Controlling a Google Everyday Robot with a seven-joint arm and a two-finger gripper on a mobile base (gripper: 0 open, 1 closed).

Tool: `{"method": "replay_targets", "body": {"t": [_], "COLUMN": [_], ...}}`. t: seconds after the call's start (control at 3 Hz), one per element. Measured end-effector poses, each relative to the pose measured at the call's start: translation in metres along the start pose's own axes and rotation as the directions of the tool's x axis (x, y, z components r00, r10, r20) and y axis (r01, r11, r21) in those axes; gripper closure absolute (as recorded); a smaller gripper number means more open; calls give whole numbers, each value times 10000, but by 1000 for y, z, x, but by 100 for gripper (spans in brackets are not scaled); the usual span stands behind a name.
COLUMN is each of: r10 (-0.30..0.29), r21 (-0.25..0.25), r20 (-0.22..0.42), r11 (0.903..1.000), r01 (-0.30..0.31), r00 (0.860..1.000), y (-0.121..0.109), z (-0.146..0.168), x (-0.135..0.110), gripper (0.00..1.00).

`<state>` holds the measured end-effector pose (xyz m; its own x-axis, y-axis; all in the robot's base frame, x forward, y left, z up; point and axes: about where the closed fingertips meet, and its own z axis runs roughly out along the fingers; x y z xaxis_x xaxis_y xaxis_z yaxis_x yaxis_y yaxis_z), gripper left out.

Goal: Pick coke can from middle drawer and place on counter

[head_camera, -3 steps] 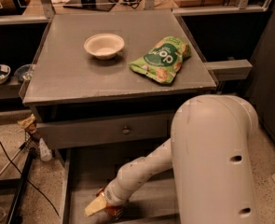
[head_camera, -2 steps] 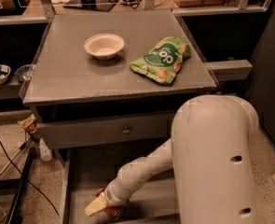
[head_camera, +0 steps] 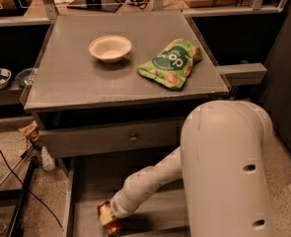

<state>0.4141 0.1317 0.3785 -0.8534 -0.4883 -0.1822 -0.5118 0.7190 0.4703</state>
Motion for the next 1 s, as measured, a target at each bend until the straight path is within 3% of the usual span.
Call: {"method": "replay_targets", "body": {"t": [0.67,1.0], "r10": [0,1], "r21": [0,-176], "r20": [0,-6], "r11": [10000,9998], "r01": [0,-1], "r00": [10000,10000], "y": [0,1], "z": [0,-1], "x": [0,0], "gripper": [96,100]}}
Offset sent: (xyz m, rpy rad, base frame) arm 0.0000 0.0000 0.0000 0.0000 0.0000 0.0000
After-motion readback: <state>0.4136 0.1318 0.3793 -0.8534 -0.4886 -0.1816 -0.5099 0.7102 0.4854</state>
